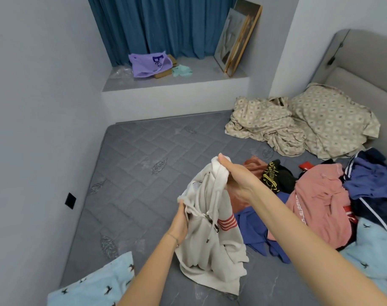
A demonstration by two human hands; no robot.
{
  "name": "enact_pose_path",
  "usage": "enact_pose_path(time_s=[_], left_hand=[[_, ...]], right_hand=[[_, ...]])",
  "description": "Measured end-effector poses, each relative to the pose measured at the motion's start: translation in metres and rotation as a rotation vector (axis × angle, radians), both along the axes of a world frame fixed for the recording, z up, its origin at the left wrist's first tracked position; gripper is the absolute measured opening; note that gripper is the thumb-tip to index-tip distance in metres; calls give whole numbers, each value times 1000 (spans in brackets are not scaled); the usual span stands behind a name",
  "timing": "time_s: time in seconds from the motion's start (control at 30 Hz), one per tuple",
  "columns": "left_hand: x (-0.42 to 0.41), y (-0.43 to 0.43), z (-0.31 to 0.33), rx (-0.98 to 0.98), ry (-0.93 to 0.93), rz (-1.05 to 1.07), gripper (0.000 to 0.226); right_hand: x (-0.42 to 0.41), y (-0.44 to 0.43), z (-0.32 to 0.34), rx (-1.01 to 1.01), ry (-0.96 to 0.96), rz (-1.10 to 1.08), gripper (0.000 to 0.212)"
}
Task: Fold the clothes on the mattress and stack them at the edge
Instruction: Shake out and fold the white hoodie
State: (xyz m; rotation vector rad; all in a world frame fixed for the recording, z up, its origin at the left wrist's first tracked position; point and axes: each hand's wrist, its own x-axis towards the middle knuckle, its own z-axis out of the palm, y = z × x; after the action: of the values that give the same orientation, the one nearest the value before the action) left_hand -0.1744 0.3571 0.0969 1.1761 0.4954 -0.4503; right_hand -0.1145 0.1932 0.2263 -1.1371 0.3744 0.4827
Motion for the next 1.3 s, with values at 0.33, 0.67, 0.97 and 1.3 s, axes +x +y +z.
enact_pose_path(time_s=[0.33, 0.67, 0.97, 1.3], left_hand=[[24, 27, -5, -58, 18, -320, 70], [30, 89, 4, 145, -69, -458, 20], [20, 105, 54, 622, -372, -139, 19], [-57, 90, 183, 678, -770, 98, 19]], right_hand=[[2, -40, -21, 134, 20, 85, 10], [-35, -33, -84, -474, -41, 428, 7], [-50, -32, -59, -830, -391, 135, 22], [-110, -37, 46, -631, -836, -334, 16]])
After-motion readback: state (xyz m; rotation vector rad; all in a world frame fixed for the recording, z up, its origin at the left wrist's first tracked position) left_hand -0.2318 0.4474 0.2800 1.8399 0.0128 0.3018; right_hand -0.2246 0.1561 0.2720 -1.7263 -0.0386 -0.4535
